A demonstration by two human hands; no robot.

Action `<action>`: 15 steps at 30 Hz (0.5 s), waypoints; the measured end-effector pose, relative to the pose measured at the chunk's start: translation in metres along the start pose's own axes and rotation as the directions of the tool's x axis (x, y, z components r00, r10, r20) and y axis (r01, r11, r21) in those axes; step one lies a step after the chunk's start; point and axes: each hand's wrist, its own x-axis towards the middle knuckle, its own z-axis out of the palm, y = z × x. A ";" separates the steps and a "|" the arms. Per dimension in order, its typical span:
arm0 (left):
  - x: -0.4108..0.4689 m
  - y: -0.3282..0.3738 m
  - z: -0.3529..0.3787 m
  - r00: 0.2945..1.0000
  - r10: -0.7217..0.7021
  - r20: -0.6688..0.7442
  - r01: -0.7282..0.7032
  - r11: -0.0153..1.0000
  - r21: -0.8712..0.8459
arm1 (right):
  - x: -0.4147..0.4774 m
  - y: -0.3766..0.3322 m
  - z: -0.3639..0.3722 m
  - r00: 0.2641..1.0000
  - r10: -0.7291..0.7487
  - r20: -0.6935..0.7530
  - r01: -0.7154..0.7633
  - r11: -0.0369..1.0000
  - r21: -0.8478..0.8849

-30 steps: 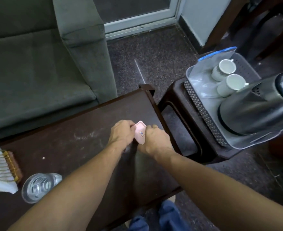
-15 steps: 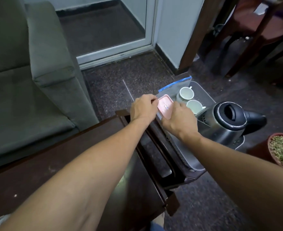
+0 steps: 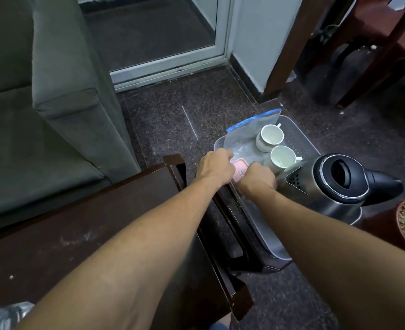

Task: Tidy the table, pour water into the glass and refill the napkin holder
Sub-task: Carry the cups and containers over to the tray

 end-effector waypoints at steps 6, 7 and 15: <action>0.003 -0.010 0.001 0.999 0.031 -0.033 -0.033 0.998 -0.053 | 0.004 -0.004 -0.015 0.998 -0.007 0.064 0.013 0.995 -0.102; 0.002 -0.011 -0.001 0.998 0.041 -0.047 -0.044 0.996 -0.074 | 0.003 -0.005 -0.020 0.997 -0.004 0.073 0.012 0.993 -0.116; -0.058 -0.071 -0.069 0.919 0.043 -0.392 -0.082 0.993 -0.083 | -0.064 -0.098 -0.023 0.915 -0.346 -0.209 0.346 0.937 -0.036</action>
